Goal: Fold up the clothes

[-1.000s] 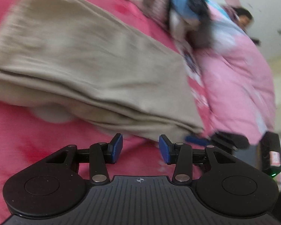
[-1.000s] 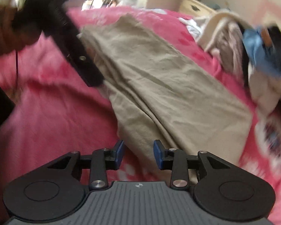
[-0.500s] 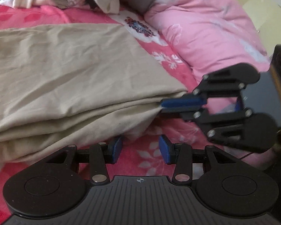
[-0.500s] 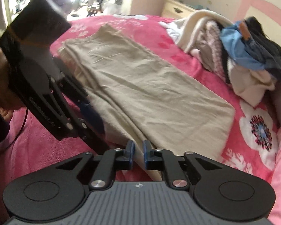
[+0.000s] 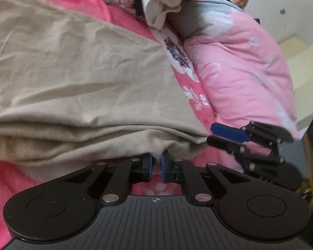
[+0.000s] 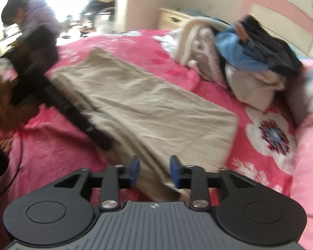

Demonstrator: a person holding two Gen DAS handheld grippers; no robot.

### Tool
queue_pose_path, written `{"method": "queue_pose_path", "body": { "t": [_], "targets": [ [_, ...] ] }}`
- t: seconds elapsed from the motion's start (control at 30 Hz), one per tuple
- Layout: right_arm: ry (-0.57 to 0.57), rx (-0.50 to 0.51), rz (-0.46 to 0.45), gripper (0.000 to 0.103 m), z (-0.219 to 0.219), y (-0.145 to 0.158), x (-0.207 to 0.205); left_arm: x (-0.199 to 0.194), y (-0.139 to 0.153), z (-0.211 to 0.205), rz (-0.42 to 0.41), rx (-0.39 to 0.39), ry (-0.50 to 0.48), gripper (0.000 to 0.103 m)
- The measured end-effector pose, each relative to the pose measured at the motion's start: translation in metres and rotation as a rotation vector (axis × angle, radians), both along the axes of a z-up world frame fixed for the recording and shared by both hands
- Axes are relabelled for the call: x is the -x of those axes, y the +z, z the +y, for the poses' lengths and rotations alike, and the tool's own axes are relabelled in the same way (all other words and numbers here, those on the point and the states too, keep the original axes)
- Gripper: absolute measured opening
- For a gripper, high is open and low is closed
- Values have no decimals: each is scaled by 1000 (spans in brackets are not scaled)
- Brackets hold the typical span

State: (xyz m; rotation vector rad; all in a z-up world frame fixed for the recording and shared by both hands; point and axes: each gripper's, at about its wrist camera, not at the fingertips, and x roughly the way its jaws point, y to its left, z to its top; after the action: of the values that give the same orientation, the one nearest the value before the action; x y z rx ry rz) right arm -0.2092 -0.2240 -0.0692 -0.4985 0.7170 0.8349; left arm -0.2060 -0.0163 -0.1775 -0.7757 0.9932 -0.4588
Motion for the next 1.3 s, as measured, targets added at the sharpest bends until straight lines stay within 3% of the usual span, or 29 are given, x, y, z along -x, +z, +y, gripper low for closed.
{"method": "queue_pose_path", "body": {
  "t": [0.1,0.3,0.37,0.47,0.5,0.6,0.67,0.7,0.77,0.87,0.97,1.0,1.13,1.27,1.3],
  "targets": [
    [92,38,-55,52,15,-9,16,-1,-9,11,93,141,56,5],
    [227,206,-265,52,52,-46,42,1,-18,20,178,299,106,5],
    [236,257,-327,41,59,-59,44,2,-19,20,186,326,112,5],
    [244,299,-378,35,61,-72,47,4,-22,22,198,355,117,5],
    [242,308,-397,19,60,-73,49,5,-23,23,203,363,114,5],
    [193,255,-361,6,50,-60,46,6,-24,25,202,370,86,6],
    [141,190,-290,3,42,-49,39,10,-13,24,131,286,27,9],
    [119,155,-243,3,38,-45,34,14,-3,22,78,216,-13,18],
    [76,86,-150,3,29,-38,23,25,17,16,-52,43,-91,30],
    [25,10,-11,3,22,-35,5,45,45,-6,-278,-285,-179,35],
    [-7,-53,116,3,13,-34,-12,62,58,-31,-477,-526,-271,44],
    [-14,-72,142,3,9,-34,-15,65,59,-41,-535,-600,-307,50],
    [-32,-123,242,3,2,-31,-30,75,40,-77,-724,-885,-473,51],
    [-34,-157,319,3,-2,-29,-44,84,16,-97,-887,-1076,-576,49],
    [-38,-170,342,3,-3,-29,-49,85,13,-100,-918,-1106,-584,44]
  ]
}}
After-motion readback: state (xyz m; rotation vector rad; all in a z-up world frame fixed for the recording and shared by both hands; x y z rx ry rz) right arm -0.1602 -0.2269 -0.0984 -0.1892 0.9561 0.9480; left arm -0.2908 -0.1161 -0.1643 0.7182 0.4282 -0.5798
